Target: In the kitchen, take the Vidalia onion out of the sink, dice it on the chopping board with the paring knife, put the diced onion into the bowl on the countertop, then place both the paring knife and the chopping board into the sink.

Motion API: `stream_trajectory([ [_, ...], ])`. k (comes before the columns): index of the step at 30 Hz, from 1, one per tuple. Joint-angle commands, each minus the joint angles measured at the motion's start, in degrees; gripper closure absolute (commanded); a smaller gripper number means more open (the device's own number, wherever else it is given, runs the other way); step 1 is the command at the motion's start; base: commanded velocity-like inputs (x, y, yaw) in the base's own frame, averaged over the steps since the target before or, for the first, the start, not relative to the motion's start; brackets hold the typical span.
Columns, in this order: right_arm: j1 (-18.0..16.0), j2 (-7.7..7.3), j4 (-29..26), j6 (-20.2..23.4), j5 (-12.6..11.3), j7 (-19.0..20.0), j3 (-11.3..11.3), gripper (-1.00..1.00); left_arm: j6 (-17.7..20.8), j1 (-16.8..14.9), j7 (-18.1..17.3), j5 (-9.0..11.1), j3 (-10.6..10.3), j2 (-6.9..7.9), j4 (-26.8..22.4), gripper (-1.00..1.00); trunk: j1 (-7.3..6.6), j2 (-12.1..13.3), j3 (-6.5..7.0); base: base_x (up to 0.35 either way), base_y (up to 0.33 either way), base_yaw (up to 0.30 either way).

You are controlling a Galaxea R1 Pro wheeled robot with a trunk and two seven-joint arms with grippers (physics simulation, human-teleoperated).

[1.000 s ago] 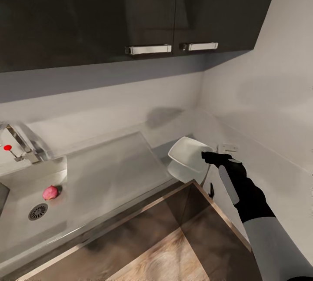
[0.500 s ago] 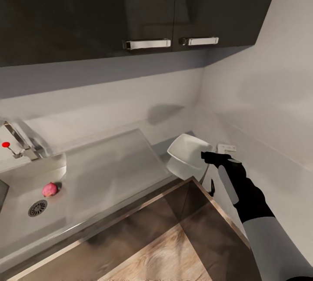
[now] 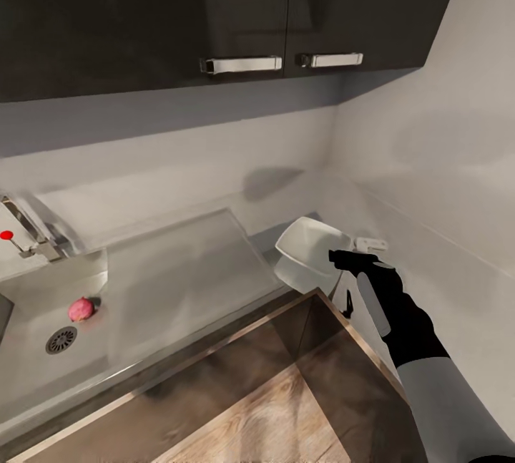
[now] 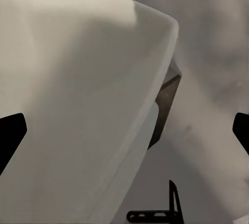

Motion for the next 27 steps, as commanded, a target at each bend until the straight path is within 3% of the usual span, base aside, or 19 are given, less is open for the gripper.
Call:
stream_trajectory([
  [1,-0.1,-0.07,-0.1,0.2,-0.6,-0.6,0.2,-1.0,0.0,0.0,0.0,0.5,0.0,-0.02,-0.1,-1.0,0.03,-0.1,-0.12,0.0,0.0,0.0],
  [13,-0.1,-0.1,-0.1,0.1,-0.7,-0.3,0.2,-1.0,0.0,0.0,0.0,0.5,0.0,-0.21,-0.1,-1.0,0.03,-0.1,-0.16,0.0,0.0,0.0],
  [20,-0.1,-0.43,0.1,0.2,-0.5,5.2,0.0,-1.0,0.0,0.0,0.0,0.5,0.0,-0.21,0.0,-1.0,0.03,-0.1,-0.16,0.0,0.0,0.0],
  [27,0.0,-0.5,0.3,0.2,-0.4,6.2,-0.1,-1.0,0.0,0.0,-0.1,0.5,0.0,-0.25,-0.1,-1.0,0.03,-0.1,-0.16,0.0,0.0,0.0],
])
